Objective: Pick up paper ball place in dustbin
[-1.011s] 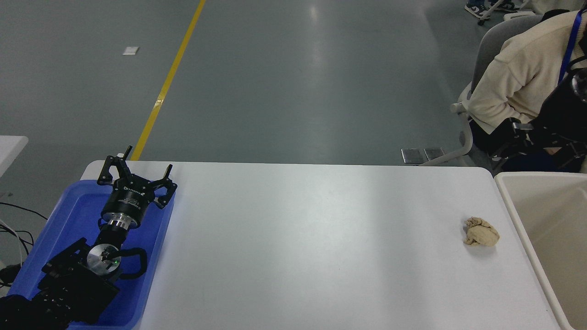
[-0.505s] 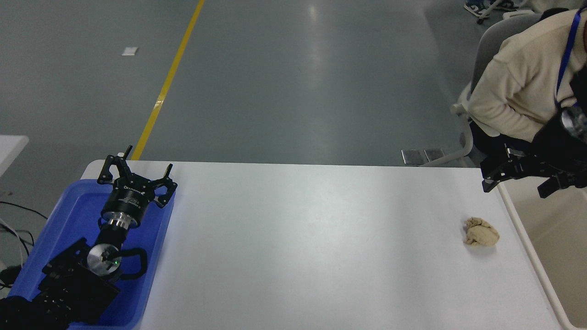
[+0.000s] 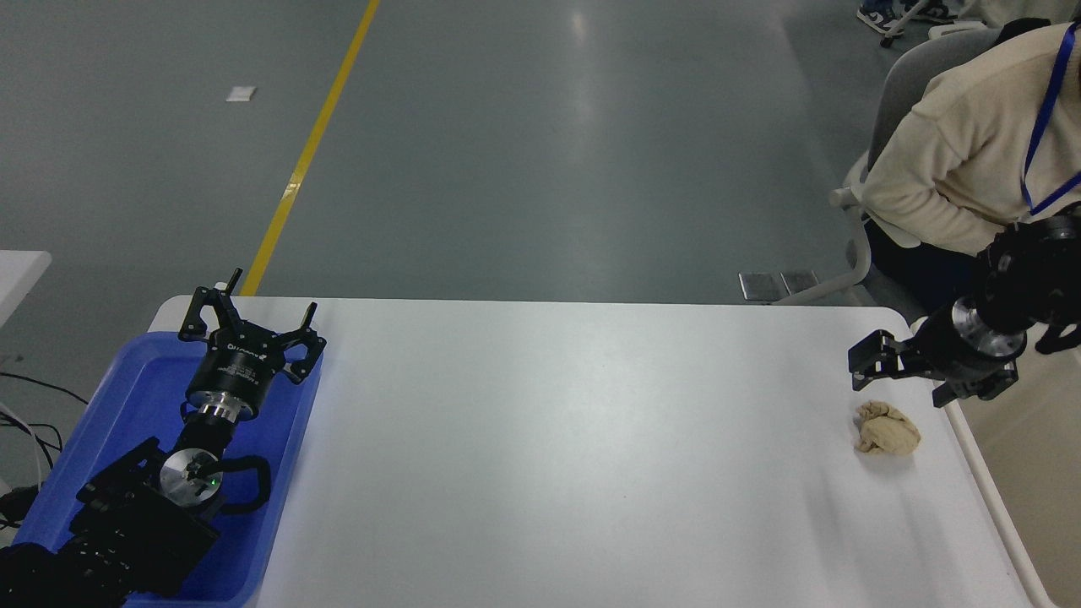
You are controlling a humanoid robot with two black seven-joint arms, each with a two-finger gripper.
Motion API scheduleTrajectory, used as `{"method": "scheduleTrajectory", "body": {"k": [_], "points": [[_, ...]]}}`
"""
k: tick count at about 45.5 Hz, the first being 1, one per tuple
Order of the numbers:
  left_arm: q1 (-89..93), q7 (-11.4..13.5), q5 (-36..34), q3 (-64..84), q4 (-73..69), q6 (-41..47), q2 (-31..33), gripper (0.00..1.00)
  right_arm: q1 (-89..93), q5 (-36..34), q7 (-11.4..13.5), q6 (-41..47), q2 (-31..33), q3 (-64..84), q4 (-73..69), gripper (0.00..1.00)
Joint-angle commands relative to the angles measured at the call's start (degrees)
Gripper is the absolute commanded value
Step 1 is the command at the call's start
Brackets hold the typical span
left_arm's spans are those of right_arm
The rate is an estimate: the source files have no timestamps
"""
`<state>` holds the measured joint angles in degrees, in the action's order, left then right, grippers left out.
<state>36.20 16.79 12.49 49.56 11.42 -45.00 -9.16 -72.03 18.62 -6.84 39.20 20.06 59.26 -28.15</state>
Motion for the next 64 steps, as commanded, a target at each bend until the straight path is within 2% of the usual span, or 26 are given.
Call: {"method": "scheduleTrajectory", "body": {"k": [1,7,15,23,35,37,40,41,50,64], "points": [[0.01,0.00,-0.01,0.10,0.01,0.00,0.02,1.00,14.10,0.89,0.16,-6.14,-7.40,-1.87,16.36,1.00],[0.01,0.00,-0.01,0.10,0.01,0.00,0.02,1.00,17.80,4.50,0.33,-11.16,-7.76,-2.13,18.22,1.00],[0.01,0.00,-0.01,0.10,0.01,0.00,0.02,1.00,21.40,5.03,0.60,-16.17,-7.32,-1.69,20.06,1.00],[0.01,0.00,-0.01,0.10,0.01,0.00,0.02,1.00,24.04,4.94,4.02,-18.28,-6.79,-1.78,21.73,1.00],[0.01,0.00,-0.01,0.10,0.01,0.00,0.02,1.00,25.27,4.15,4.46,-20.92,-6.71,-2.83,21.64,0.99],[0.01,0.00,-0.01,0.10,0.01,0.00,0.02,1.00,25.09,3.62,4.81,-21.71,-6.71,-3.01,21.56,0.90],[0.01,0.00,-0.01,0.10,0.01,0.00,0.02,1.00,24.74,3.53,5.87,-21.97,-6.71,-4.15,21.47,0.82],[-0.08,0.00,-0.01,0.10,0.01,0.00,0.02,1.00,24.66,3.45,6.48,-21.97,-6.71,-4.67,21.21,0.77],[-0.08,0.00,-0.01,0.10,0.01,0.00,0.02,1.00,23.69,3.45,12.55,-20.22,-6.00,-9.77,18.84,0.00],[0.01,0.00,-0.01,0.10,0.01,0.00,0.02,1.00,19.12,3.45,12.99,-18.55,1.20,-14.70,8.55,0.00]]}}
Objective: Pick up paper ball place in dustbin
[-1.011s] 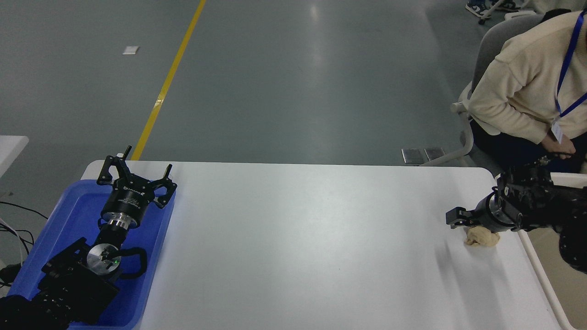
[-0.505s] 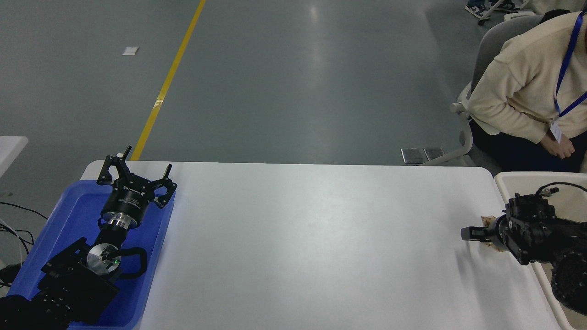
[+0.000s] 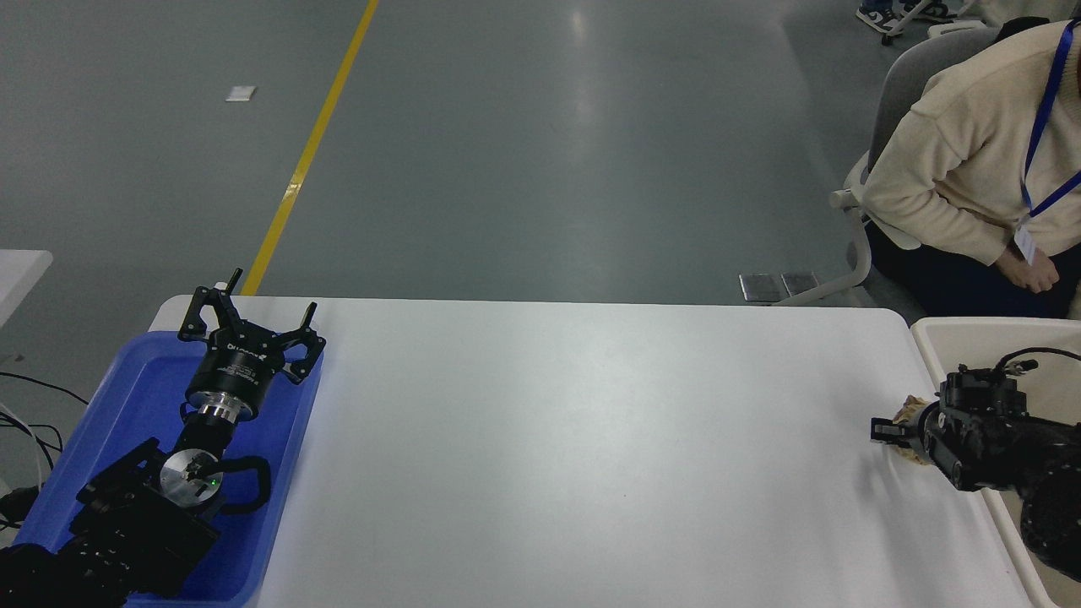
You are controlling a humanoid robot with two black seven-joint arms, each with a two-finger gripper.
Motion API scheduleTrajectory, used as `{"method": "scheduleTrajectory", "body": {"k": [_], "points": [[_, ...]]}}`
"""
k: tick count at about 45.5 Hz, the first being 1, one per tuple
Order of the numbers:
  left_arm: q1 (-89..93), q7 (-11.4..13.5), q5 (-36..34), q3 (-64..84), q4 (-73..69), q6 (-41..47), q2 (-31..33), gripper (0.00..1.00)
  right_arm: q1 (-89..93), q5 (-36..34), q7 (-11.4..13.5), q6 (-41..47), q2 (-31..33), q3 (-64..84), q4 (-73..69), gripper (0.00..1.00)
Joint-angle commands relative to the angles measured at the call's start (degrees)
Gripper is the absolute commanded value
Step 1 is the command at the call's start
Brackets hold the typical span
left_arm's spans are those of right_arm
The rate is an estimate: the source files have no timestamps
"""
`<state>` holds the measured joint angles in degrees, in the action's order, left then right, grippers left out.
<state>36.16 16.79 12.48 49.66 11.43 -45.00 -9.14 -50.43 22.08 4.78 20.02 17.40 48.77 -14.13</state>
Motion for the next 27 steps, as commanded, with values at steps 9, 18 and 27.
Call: {"method": "scheduleTrajectory", "body": {"k": [9,18,27], "points": [[0.05,0.00,0.00,-0.01,0.00,0.00,0.00,1.00,-5.37,-0.02,1.38,0.46,7.11,-4.30,-10.21,0.00],[0.05,0.00,0.00,-0.09,0.00,0.00,0.00,1.00,-12.66,0.07,1.29,1.51,12.47,-3.33,-21.44,0.00],[0.05,0.00,0.00,-0.10,0.00,0.00,0.00,1.00,-29.26,2.44,0.85,3.36,16.35,7.72,-45.17,0.00]]}}
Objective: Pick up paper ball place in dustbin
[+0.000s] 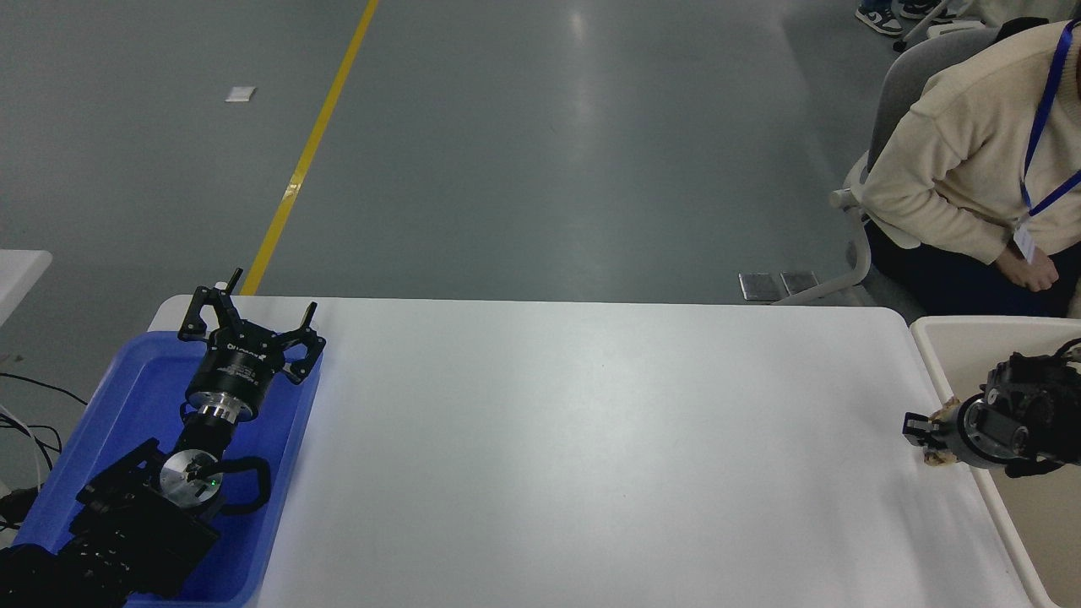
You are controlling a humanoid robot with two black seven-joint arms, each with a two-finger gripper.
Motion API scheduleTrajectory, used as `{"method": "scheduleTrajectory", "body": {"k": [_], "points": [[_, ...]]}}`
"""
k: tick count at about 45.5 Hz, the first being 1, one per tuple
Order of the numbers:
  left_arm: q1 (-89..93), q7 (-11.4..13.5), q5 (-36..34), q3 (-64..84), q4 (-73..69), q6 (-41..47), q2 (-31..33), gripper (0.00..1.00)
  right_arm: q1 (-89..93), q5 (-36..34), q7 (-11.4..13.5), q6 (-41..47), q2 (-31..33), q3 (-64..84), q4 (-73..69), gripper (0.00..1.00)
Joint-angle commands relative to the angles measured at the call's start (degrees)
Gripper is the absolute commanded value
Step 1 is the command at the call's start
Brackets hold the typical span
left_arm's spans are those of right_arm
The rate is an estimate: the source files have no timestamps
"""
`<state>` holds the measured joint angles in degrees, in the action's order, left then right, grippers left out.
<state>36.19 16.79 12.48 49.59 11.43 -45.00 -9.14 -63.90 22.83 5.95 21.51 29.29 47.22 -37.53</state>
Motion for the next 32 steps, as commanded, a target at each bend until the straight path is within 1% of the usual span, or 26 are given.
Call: {"method": "scheduleTrajectory", "body": {"k": [1,8,12,16,20,26,32], "points": [[0.02,0.00,0.00,-0.11,0.00,0.00,0.00,1.00,-17.90,1.78,-0.32,2.04,4.19,10.77,-24.15,0.00],[0.02,0.00,0.00,-0.11,0.00,0.00,0.00,1.00,-32.49,1.69,-0.32,5.90,2.87,16.67,-39.18,0.00],[0.02,0.00,0.00,-0.11,0.00,0.00,0.00,1.00,-41.72,1.52,-0.32,13.97,2.61,17.29,-44.38,0.00],[0.02,0.00,0.00,-0.11,0.00,0.00,0.00,1.00,-49.72,1.08,-0.32,23.49,2.35,17.12,-46.14,0.00],[0.02,0.00,0.00,-0.11,0.00,0.00,0.00,1.00,-56.76,0.55,-0.41,23.49,0.94,16.85,-46.58,0.00],[0.02,0.00,0.00,-0.11,0.00,0.00,0.00,1.00,-67.65,-5.59,-0.50,23.49,0.15,17.47,-46.58,0.00],[0.02,0.00,0.00,-0.11,0.00,0.00,0.00,1.00,-72.76,-7.89,-0.41,23.49,0.50,19.31,-46.49,0.00]]}}
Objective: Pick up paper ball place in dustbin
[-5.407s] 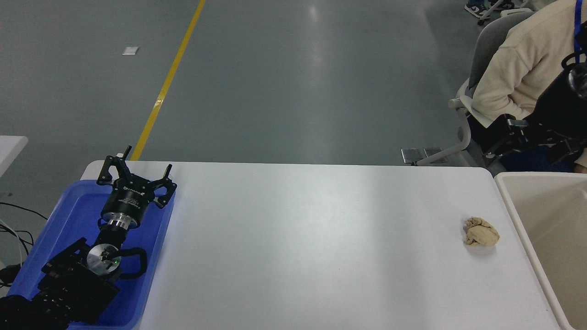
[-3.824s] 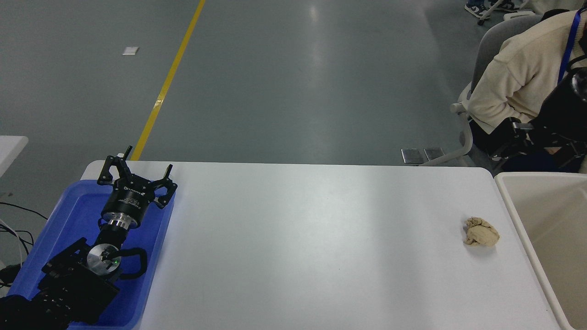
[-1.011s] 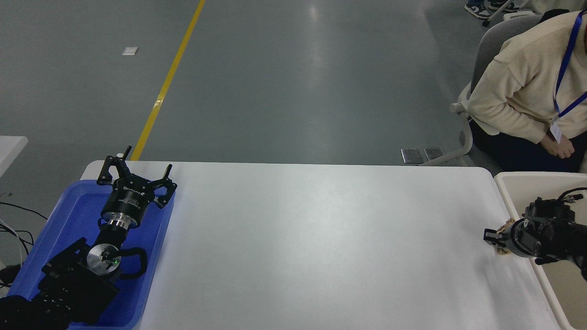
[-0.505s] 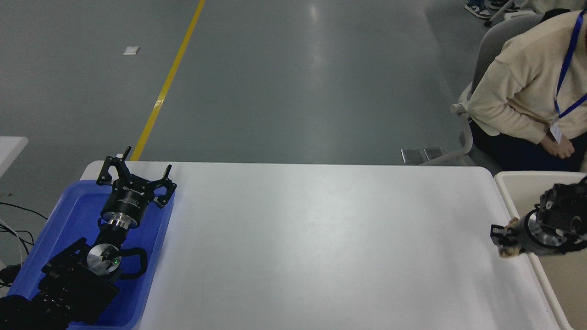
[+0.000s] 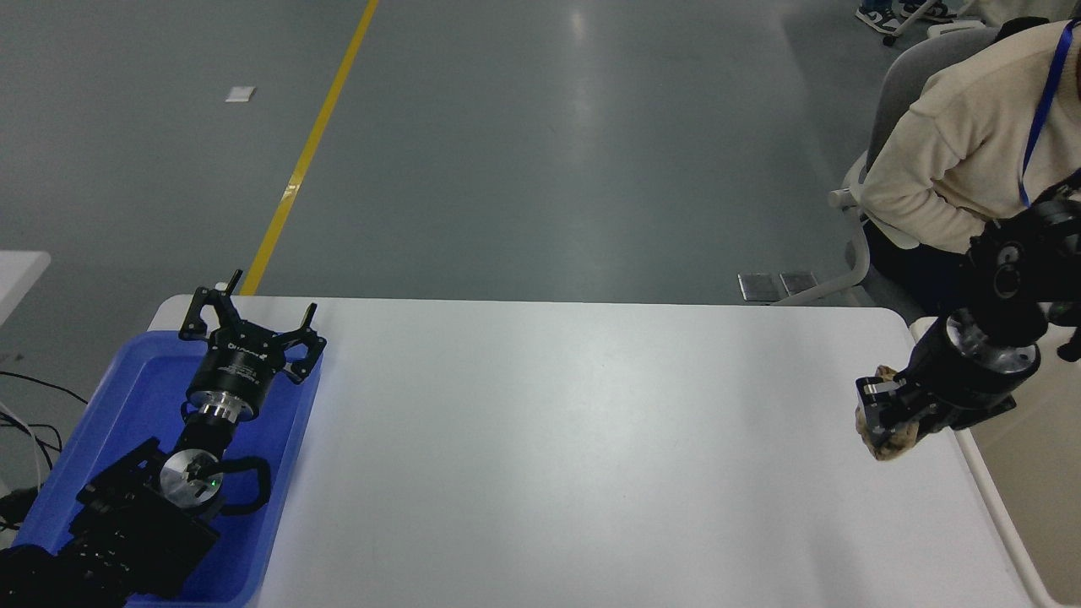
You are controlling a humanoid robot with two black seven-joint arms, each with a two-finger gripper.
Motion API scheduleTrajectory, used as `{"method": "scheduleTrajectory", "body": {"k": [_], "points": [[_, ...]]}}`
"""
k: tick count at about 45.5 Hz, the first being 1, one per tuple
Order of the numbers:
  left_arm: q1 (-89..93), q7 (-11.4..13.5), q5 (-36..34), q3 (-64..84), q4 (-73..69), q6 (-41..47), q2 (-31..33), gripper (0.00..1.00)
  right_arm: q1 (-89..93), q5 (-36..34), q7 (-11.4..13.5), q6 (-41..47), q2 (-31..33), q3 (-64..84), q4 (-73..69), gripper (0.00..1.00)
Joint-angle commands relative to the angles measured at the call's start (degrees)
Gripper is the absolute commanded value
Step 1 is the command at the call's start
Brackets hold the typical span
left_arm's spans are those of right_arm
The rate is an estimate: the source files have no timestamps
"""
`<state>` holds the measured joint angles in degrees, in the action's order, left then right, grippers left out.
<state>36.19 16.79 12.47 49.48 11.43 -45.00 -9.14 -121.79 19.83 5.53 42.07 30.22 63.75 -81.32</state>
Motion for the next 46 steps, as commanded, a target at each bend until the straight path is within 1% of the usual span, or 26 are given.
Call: {"method": "scheduleTrajectory", "body": {"k": [1,5,13,24,30,40,46], "points": [[0.02,0.00,0.01,0.00,0.00,0.00,0.00,1.00,-15.14,-4.89,0.01,2.93,-0.43,3.13,-2.70,0.00],[0.02,0.00,0.01,0.00,0.00,0.00,0.00,1.00,-16.02,-4.98,0.01,2.93,-0.25,4.27,-2.61,0.00],[0.02,0.00,0.01,0.00,0.00,0.00,0.00,1.00,-16.98,-4.89,0.01,2.93,3.44,5.33,-2.44,0.00],[0.02,0.00,0.01,0.00,0.00,0.00,0.00,1.00,-18.04,-4.71,0.01,2.93,3.88,8.40,-2.00,0.00],[0.02,0.00,0.01,0.00,0.00,0.00,0.00,1.00,-17.60,-4.28,0.01,2.93,5.46,10.60,-1.56,0.00],[-0.07,0.00,0.01,0.00,0.00,0.00,0.00,1.00,-14.18,-2.43,0.09,2.93,13.71,16.57,6.95,0.00],[0.02,0.00,0.01,0.00,0.00,0.00,0.00,1.00,-3.56,-2.25,0.09,2.93,18.29,16.14,16.44,0.00]]}}
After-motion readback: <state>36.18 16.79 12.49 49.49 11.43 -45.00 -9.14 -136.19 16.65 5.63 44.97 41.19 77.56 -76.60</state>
